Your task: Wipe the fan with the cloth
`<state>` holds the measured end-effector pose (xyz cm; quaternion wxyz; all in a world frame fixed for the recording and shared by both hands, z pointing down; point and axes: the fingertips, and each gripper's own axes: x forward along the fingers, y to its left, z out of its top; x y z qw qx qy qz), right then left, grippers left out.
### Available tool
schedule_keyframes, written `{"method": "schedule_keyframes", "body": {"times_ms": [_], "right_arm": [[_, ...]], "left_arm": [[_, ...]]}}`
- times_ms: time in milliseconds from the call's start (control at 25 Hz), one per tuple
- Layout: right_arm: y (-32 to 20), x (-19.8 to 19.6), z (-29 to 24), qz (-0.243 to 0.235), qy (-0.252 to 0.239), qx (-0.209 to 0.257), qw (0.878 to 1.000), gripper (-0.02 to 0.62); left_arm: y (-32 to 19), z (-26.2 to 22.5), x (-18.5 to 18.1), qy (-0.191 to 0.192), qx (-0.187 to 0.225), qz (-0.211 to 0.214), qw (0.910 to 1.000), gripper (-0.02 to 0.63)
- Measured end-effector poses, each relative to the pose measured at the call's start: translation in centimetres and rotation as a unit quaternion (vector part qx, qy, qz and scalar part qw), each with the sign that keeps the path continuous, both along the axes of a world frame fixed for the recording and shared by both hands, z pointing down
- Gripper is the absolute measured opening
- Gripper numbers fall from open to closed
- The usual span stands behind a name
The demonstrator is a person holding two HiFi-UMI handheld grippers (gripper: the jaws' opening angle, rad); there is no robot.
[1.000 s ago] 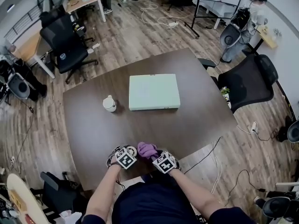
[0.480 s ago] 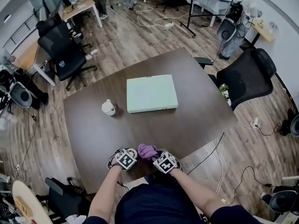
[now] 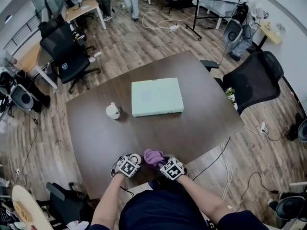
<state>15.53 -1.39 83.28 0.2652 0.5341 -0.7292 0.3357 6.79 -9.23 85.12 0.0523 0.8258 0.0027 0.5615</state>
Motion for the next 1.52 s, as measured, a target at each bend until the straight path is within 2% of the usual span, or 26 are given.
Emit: {"method": "schedule_keyframes", "body": {"times_ms": [400, 680, 800, 1040, 1520], "right_arm": [[-1.3, -3.1, -4.8, -0.051, 0.017, 0.059, 0.997, 0.115], [-2.3, -4.6, -7.5, -0.062, 0.020, 0.097, 0.993, 0.114], [-2.7, -5.2, -9.7, -0.066, 0.028, 0.116, 0.991, 0.114], [-3.8, -6.0, -12.9, -0.057, 0.032, 0.146, 0.987, 0.114], [-5.0, -8.2, -19.0, -0.071, 0.073, 0.215, 0.971, 0.114]], "left_arm": [[0.3, -4.1, -0.2, 0.087, 0.019, -0.031, 0.9955, 0.380], [1.4, -7.7, 0.5, 0.143, 0.032, -0.019, 0.9890, 0.380], [1.5, -8.7, 0.2, 0.155, 0.037, -0.021, 0.9869, 0.380], [1.3, -11.5, -0.7, 0.204, 0.015, -0.041, 0.9780, 0.380], [0.9, -17.0, -2.8, 0.266, 0.034, -0.056, 0.9618, 0.380]]}}
